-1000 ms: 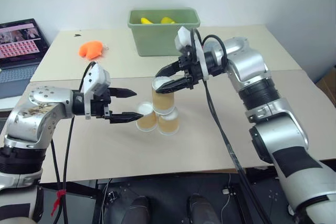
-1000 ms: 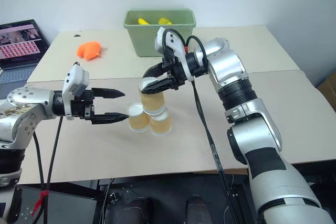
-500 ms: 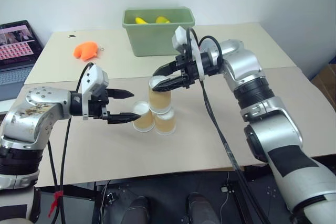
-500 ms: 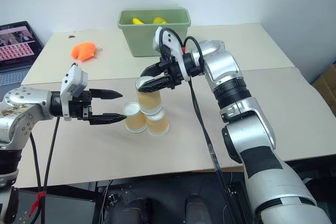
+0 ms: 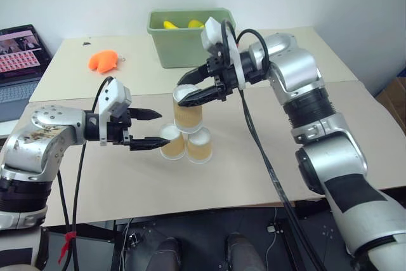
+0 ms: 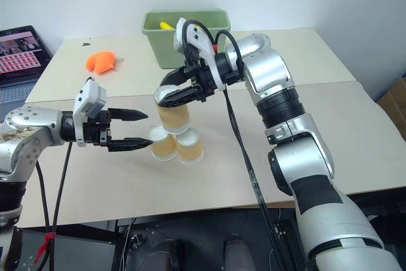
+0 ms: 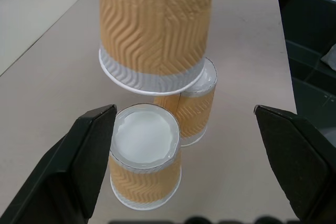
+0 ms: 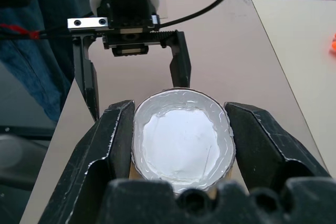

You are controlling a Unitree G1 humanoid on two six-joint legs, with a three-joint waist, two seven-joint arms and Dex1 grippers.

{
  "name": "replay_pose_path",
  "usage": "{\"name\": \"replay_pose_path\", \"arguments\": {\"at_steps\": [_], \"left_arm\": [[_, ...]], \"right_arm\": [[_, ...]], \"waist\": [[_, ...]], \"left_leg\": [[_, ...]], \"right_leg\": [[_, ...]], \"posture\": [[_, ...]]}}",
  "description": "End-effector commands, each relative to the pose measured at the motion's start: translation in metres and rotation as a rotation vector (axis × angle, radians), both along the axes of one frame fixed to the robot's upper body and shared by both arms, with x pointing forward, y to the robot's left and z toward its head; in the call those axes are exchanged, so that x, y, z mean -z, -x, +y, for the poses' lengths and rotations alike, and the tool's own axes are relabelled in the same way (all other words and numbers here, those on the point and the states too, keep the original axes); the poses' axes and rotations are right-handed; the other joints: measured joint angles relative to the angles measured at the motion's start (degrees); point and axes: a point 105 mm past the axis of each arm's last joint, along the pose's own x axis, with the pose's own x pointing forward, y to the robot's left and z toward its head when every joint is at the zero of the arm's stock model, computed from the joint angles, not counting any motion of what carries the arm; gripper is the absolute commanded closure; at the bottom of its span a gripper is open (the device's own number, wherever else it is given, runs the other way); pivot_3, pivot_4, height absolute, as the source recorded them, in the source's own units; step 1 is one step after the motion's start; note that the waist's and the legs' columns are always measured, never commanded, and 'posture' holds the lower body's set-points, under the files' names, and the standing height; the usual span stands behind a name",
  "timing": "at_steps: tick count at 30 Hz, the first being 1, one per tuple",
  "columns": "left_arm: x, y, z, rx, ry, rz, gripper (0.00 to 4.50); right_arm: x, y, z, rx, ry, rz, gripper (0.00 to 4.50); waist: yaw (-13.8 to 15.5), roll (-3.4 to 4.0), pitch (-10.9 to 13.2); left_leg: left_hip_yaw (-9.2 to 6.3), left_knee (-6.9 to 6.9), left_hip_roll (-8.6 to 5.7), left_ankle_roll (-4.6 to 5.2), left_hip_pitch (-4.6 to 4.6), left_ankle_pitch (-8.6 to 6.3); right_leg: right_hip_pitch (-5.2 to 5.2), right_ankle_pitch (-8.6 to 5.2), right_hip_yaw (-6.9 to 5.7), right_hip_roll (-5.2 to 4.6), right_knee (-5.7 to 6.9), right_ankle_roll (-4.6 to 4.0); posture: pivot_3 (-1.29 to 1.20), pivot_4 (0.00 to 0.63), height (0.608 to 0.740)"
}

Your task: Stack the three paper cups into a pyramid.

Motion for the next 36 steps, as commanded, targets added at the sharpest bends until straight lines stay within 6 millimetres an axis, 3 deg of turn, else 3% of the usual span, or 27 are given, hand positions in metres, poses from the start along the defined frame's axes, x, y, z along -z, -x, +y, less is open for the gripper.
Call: {"name": "replay_pose_path", "arguments": {"at_steps": [1, 12, 30, 32, 35, 36], "left_arm": [[-0.011, 0.003, 0.001, 0.005, -0.009, -0.044, 0.0], [-0.011, 0.005, 0.003, -0.004, -0.011, -0.038, 0.0], [-0.011, 0.004, 0.004, -0.014, -0.009, -0.035, 0.0], [-0.011, 0.003, 0.004, -0.014, -0.009, -0.035, 0.0], [-0.011, 0.003, 0.004, -0.016, -0.01, -0.035, 0.0], [-0.011, 0.003, 0.004, -0.016, -0.01, -0.035, 0.0]], "right_arm": [[0.004, 0.004, 0.002, 0.0, 0.016, -0.035, 1.92], [0.017, -0.009, 0.005, 0.044, 0.017, 0.004, 1.92], [0.013, -0.012, 0.013, 0.04, -0.008, -0.003, 1.92], [0.012, -0.012, 0.013, 0.041, -0.016, -0.011, 0.99], [0.01, -0.011, 0.012, 0.033, -0.026, -0.021, 0.03], [0.008, -0.011, 0.012, 0.035, -0.032, -0.026, 0.01]], "waist": [[0.0, 0.0, 0.0], [-0.1, -0.01, 0.0], [-0.1, -0.01, 0.0], [-0.1, -0.01, 0.0], [-0.1, -0.01, 0.0], [-0.1, -0.01, 0.0]], "left_leg": [[0.0, 0.0, 0.0, 0.0, 0.0, 0.0], [0.01, 0.0, 0.0, 0.0, 0.04, 0.0], [0.01, -0.01, 0.02, 0.0, 0.05, 0.0], [0.01, 0.0, 0.01, 0.0, 0.05, 0.0], [0.01, 0.0, 0.01, 0.0, 0.04, 0.0], [0.01, 0.0, 0.01, 0.0, 0.03, 0.0]], "right_leg": [[0.0, 0.0, 0.0, 0.0, 0.0, 0.0], [0.01, 0.0, 0.01, 0.0, 0.0, 0.0], [0.01, 0.0, 0.01, 0.02, 0.01, 0.0], [0.01, 0.0, 0.01, 0.02, 0.01, 0.0], [0.0, 0.0, 0.01, 0.02, 0.01, 0.0], [0.0, 0.0, 0.01, 0.02, 0.01, 0.0]], "posture": [[0.0, 0.15, 0.735], [0.0, 0.15, 0.735], [0.0, 0.15, 0.735], [0.0, 0.15, 0.735], [0.0, 0.15, 0.735], [0.0, 0.15, 0.735]]}}
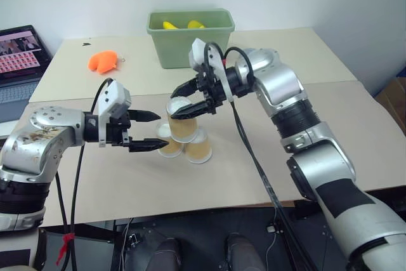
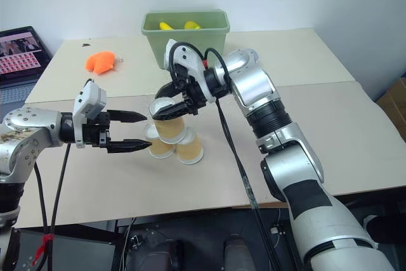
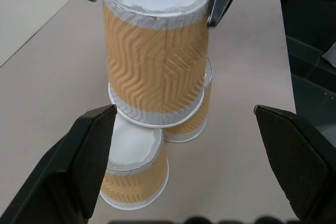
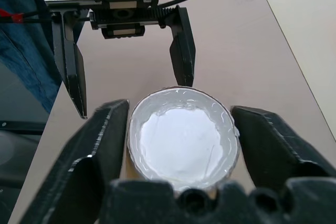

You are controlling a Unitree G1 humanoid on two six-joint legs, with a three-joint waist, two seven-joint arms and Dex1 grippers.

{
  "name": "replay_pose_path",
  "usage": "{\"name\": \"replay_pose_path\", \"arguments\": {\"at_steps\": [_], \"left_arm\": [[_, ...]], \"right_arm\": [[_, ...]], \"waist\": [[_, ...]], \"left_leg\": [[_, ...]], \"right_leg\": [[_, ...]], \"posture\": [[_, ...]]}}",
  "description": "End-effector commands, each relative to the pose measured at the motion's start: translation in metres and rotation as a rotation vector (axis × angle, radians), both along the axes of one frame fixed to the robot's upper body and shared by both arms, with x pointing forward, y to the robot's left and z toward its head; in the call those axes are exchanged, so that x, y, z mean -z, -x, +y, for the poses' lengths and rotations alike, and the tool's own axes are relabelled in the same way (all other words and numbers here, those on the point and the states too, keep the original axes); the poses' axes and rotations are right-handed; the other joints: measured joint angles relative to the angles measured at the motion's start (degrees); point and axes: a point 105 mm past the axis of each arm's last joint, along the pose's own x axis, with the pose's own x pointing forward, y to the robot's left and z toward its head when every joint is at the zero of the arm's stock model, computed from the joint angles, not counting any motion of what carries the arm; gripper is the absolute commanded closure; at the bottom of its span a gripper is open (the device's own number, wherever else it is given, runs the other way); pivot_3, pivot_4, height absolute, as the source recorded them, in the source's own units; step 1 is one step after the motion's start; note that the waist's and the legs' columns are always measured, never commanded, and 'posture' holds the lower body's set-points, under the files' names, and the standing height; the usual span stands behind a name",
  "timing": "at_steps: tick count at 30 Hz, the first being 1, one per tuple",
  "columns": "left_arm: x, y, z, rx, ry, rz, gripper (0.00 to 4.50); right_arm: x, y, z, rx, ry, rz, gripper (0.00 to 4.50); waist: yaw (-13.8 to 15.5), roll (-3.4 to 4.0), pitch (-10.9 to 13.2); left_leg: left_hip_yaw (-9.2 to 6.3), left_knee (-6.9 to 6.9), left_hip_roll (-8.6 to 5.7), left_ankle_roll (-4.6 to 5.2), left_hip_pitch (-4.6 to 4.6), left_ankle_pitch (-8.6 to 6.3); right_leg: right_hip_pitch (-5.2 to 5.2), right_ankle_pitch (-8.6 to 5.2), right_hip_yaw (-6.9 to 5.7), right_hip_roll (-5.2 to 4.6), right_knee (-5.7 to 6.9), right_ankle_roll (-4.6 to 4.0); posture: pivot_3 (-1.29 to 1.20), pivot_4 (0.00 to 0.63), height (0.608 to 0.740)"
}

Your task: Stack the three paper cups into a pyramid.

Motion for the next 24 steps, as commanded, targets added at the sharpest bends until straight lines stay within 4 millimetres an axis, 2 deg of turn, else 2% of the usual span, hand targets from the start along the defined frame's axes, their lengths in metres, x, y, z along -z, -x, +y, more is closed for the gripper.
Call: {"name": "replay_pose_path", "arguments": {"at_steps": [1, 8, 12, 16, 18, 21, 22, 24], "left_arm": [[-0.013, 0.001, 0.002, -0.002, 0.004, -0.05, 0.0], [-0.013, 0.001, 0.002, 0.001, 0.004, -0.052, 0.0], [-0.013, 0.0, 0.002, 0.003, 0.006, -0.051, 0.0], [-0.012, 0.0, 0.001, 0.0, 0.014, -0.053, 0.0], [-0.013, -0.001, 0.001, -0.025, 0.043, -0.052, 0.0], [-0.017, -0.007, 0.012, -0.148, 0.142, -0.063, 0.0], [-0.016, -0.01, 0.02, -0.235, 0.181, -0.084, 0.0], [-0.014, -0.011, 0.033, -0.368, 0.24, -0.102, 0.0]], "right_arm": [[-0.017, 0.002, 0.002, -0.013, -0.038, -0.07, 0.01], [-0.031, 0.009, -0.003, -0.029, -0.052, -0.084, 0.01], [-0.046, 0.015, -0.006, -0.035, -0.082, -0.09, 0.01], [-0.072, 0.025, -0.008, -0.045, -0.152, -0.087, 0.01], [-0.09, 0.023, -0.013, 0.0, -0.223, -0.073, 0.01], [-0.11, 0.005, -0.039, 0.183, -0.338, -0.097, 0.01], [-0.109, -0.012, -0.062, 0.335, -0.349, -0.149, 0.01], [-0.102, -0.032, -0.1, 0.56, -0.339, -0.23, 0.01]], "waist": [[0.0, 0.0, 0.0], [0.0, 0.0, 0.0], [0.0, 0.0, 0.0], [0.0, 0.0, 0.0], [0.0, 0.0, 0.0], [0.2, -0.01, 0.0], [0.3, -0.03, 0.0], [0.7, -0.08, 0.0]], "left_leg": [[0.0, 0.0, 0.0, 0.0, -0.01, 0.0], [0.0, 0.0, 0.0, 0.0, -0.02, 0.0], [0.0, 0.0, 0.0, 0.0, -0.02, 0.0], [0.0, 0.0, 0.0, 0.0, -0.02, 0.0], [0.0, 0.0, 0.0, 0.0, -0.02, 0.0], [-0.01, 0.0, 0.0, 0.0, -0.02, 0.0], [-0.01, 0.0, 0.0, 0.0, -0.02, 0.0], [-0.01, 0.0, -0.01, 0.0, -0.02, 0.0]], "right_leg": [[0.0, 0.0, 0.0, 0.0, 0.0, 0.0], [-0.01, 0.0, 0.0, 0.0, 0.0, 0.0], [-0.01, 0.0, 0.0, 0.0, -0.01, 0.0], [-0.02, 0.0, 0.0, 0.0, 0.0, 0.0], [-0.02, 0.0, 0.0, 0.0, 0.0, 0.0], [-0.01, 0.0, 0.0, -0.01, -0.01, 0.0], [0.0, 0.0, -0.01, -0.02, -0.01, 0.0], [0.0, 0.0, -0.01, -0.08, -0.02, 0.0]], "posture": [[0.0, 0.15, 0.735], [0.0, 0.15, 0.735], [0.0, 0.15, 0.735], [0.0, 0.15, 0.735], [0.0, 0.15, 0.735], [0.0, 0.15, 0.735], [0.0, 0.15, 0.735], [0.0, 0.15, 0.735]]}}
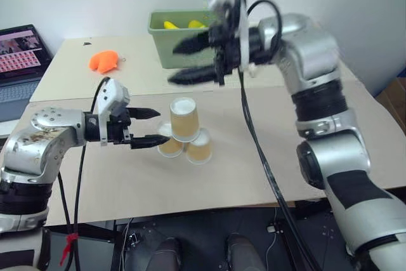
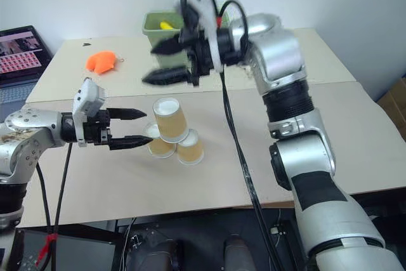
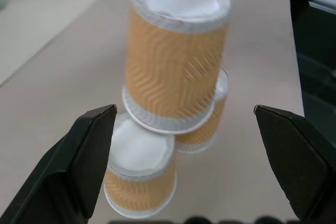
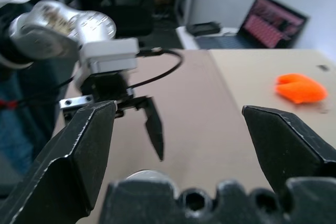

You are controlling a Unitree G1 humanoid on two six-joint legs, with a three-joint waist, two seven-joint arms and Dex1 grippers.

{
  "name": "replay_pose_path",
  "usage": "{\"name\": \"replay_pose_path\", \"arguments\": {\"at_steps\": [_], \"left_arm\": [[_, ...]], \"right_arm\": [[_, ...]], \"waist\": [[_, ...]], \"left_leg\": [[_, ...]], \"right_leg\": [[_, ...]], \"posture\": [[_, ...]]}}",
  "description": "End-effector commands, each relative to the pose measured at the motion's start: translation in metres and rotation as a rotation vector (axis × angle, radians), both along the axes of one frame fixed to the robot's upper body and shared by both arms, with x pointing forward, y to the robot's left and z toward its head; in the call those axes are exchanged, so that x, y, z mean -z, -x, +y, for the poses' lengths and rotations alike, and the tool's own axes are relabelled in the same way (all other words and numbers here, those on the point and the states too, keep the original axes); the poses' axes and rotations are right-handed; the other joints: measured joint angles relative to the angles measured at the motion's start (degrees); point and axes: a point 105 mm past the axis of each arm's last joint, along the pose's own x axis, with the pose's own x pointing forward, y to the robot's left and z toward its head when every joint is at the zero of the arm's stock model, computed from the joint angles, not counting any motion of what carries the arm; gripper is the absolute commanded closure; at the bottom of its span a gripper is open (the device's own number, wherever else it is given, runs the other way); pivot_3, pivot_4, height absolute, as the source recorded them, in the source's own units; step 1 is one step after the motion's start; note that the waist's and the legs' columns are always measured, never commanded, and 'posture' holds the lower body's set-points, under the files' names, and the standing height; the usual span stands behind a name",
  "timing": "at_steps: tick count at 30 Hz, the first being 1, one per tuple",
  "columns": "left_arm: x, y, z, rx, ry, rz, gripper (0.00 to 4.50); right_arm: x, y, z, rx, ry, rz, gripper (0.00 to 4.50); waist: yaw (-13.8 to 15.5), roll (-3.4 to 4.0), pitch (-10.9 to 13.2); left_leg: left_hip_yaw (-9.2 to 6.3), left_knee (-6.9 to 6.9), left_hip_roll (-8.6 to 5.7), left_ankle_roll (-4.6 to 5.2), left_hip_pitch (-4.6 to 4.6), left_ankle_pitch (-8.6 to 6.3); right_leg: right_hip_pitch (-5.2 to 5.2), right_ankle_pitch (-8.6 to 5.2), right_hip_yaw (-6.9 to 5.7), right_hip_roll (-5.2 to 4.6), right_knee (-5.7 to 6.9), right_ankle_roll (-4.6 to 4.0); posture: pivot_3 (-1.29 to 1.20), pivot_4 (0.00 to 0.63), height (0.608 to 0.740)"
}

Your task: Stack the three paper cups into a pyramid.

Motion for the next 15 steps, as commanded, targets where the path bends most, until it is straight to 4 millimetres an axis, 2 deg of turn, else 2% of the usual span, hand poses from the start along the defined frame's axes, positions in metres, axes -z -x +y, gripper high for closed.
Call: {"name": "replay_pose_path", "arguments": {"at_steps": [1, 4, 7, 8, 9, 11, 15], "left_arm": [[-0.009, 0.001, 0.027, -0.242, 0.111, -0.065, 0.0], [-0.004, 0.007, 0.05, -0.449, 0.221, -0.098, 0.0], [-0.001, 0.01, 0.072, -0.633, 0.313, -0.128, 0.0], [0.005, 0.008, 0.084, -0.717, 0.33, -0.136, 0.0], [0.012, 0.005, 0.096, -0.8, 0.341, -0.141, 0.0], [0.026, 0.0, 0.118, -0.951, 0.346, -0.159, 0.0], [0.045, -0.006, 0.145, -1.169, 0.331, -0.23, 0.0]], "right_arm": [[0.0, -0.032, -0.075, 0.421, -0.052, -0.095, 0.01], [0.025, -0.041, -0.14, 0.743, -0.104, -0.055, 0.01], [0.059, -0.047, -0.183, 1.004, -0.092, -0.034, 0.01], [0.078, -0.051, -0.192, 1.089, -0.056, -0.031, 0.01], [0.097, -0.054, -0.197, 1.152, -0.046, -0.021, 0.01], [0.132, -0.058, -0.195, 1.215, -0.012, -0.025, 0.01], [0.177, -0.063, -0.179, 1.242, -0.056, 0.005, 0.01]], "waist": [[0.8, -0.12, -0.1], [1.4, -0.18, -0.1], [1.5, -0.17, -0.1], [1.5, -0.17, -0.1], [1.5, -0.19, -0.1], [1.2, -0.24, -0.2], [0.9, -0.25, -0.2]], "left_leg": [[0.01, 0.0, -0.03, 0.0, 0.0, 0.0], [0.07, 0.0, -0.14, 0.01, -0.05, 0.0], [0.13, 0.05, -0.16, 0.0, -0.23, 0.0], [0.15, 0.02, -0.15, 0.0, -0.26, 0.0], [0.16, 0.02, -0.14, 0.0, -0.16, 0.0], [0.25, -0.04, -0.14, 0.0, 0.09, 0.0], [0.41, -0.07, -0.14, 0.0, 0.22, 0.0]], "right_leg": [[0.01, 0.0, -0.01, -0.05, -0.01, 0.0], [-0.01, 0.0, 0.0, -0.23, -0.04, 0.0], [-0.15, 0.01, 0.02, -0.28, -0.06, -0.01], [-0.21, 0.02, 0.05, -0.27, -0.07, -0.02], [-0.14, 0.02, 0.05, -0.27, -0.07, -0.03], [-0.01, 0.02, 0.11, -0.26, -0.11, -0.03], [0.01, 0.02, 0.24, -0.25, -0.11, -0.03]], "posture": [[0.0, 0.15, 0.735], [0.0, 0.15, 0.735], [0.0, 0.15, 0.735], [0.0, 0.15, 0.735], [0.0, 0.15, 0.735], [0.0, 0.15, 0.735], [0.0, 0.15, 0.735]]}}
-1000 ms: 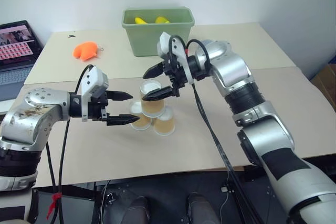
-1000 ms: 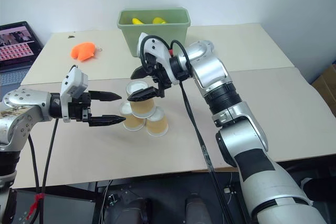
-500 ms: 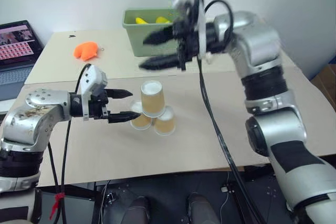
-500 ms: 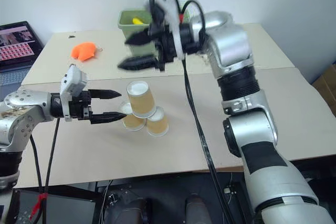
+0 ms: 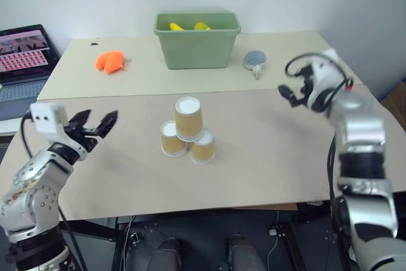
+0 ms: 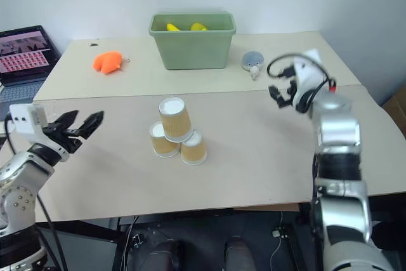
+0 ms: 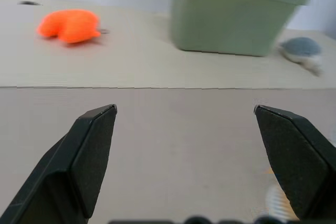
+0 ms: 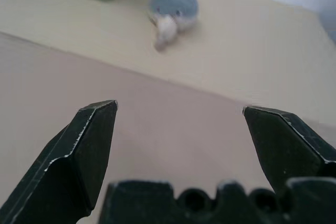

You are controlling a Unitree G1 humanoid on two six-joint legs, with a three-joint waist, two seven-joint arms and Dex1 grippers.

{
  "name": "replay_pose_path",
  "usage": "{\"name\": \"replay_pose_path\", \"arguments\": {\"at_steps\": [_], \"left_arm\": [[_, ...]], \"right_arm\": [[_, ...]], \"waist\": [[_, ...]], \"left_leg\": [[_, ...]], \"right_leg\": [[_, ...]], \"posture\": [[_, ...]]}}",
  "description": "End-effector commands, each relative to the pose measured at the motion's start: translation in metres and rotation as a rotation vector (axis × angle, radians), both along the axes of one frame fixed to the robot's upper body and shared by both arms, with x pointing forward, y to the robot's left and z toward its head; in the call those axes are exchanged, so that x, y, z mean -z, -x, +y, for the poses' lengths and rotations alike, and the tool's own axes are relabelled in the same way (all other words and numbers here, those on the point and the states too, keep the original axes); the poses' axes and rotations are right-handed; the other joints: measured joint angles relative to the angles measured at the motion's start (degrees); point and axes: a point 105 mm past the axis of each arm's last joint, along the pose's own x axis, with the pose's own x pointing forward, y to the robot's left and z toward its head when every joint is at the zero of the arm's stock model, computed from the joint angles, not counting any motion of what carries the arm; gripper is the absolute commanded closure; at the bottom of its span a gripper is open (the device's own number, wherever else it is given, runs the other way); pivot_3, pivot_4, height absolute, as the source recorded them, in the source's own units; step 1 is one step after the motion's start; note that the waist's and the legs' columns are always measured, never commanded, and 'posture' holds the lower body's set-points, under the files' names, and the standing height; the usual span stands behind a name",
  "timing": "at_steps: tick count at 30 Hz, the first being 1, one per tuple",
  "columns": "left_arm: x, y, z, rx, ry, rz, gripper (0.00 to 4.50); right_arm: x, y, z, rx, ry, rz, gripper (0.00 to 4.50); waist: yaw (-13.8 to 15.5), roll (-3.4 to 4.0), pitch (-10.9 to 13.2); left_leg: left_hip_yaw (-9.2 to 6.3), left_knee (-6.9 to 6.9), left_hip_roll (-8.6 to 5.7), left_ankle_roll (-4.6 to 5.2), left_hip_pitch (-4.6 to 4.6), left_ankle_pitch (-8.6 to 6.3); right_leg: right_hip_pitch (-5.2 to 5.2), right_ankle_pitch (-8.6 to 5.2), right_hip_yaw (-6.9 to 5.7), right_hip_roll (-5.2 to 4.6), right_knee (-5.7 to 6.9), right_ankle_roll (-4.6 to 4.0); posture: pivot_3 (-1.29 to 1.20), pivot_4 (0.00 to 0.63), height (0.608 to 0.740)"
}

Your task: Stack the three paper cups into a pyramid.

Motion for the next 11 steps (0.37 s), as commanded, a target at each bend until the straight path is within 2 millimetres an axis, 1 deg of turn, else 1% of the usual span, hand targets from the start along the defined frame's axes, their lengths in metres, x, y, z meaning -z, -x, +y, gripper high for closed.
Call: {"name": "replay_pose_path", "arguments": {"at_steps": [1, 2, 4, 5, 8, 11], "left_arm": [[0.004, -0.001, 0.028, -0.221, -0.07, -0.062, 0.0], [0.008, -0.002, 0.03, -0.249, -0.087, -0.065, 0.0], [0.014, -0.005, 0.033, -0.296, -0.083, -0.078, 0.0], [0.016, -0.006, 0.034, -0.317, -0.076, -0.086, 0.0], [0.025, -0.011, 0.028, -0.316, -0.068, -0.092, 0.0], [0.029, -0.014, 0.026, -0.309, -0.05, -0.11, 0.0]], "right_arm": [[0.007, -0.004, 0.014, 0.015, 0.011, -0.106, 0.01], [0.016, -0.004, 0.015, 0.018, 0.016, -0.095, 0.01], [0.027, -0.004, 0.017, 0.03, -0.057, -0.089, 0.01], [0.031, -0.003, 0.018, 0.035, -0.073, -0.091, 0.01], [0.04, -0.003, 0.018, 0.053, -0.098, -0.092, 0.01], [0.043, -0.004, 0.018, 0.071, -0.104, -0.097, 0.01]], "waist": [[0.0, 0.0, 0.0], [0.1, 0.0, 0.0], [0.3, 0.0, 0.0], [0.5, -0.02, 0.0], [0.8, -0.11, -0.1], [0.8, -0.11, -0.1]], "left_leg": [[0.0, -0.01, 0.0, 0.0, -0.04, 0.0], [0.0, 0.0, 0.0, 0.0, -0.08, 0.0], [0.0, 0.0, 0.0, 0.0, -0.13, 0.0], [0.0, 0.01, 0.0, 0.0, -0.17, 0.0], [-0.01, 0.04, -0.04, 0.0, -0.18, 0.0], [-0.01, 0.06, -0.04, -0.01, -0.17, 0.0]], "right_leg": [[-0.02, 0.0, 0.0, 0.0, -0.02, 0.0], [-0.04, 0.0, -0.01, 0.0, -0.02, 0.0], [-0.04, 0.01, -0.04, 0.0, 0.0, 0.0], [-0.02, 0.01, -0.05, -0.01, 0.01, 0.0], [0.01, 0.02, -0.09, -0.07, -0.01, 0.01], [0.03, 0.03, -0.09, -0.07, -0.03, 0.03]], "posture": [[0.0, 0.15, 0.735], [0.0, 0.15, 0.735], [0.0, 0.15, 0.735], [0.0, 0.15, 0.735], [0.0, 0.15, 0.735], [0.0, 0.15, 0.735]]}}
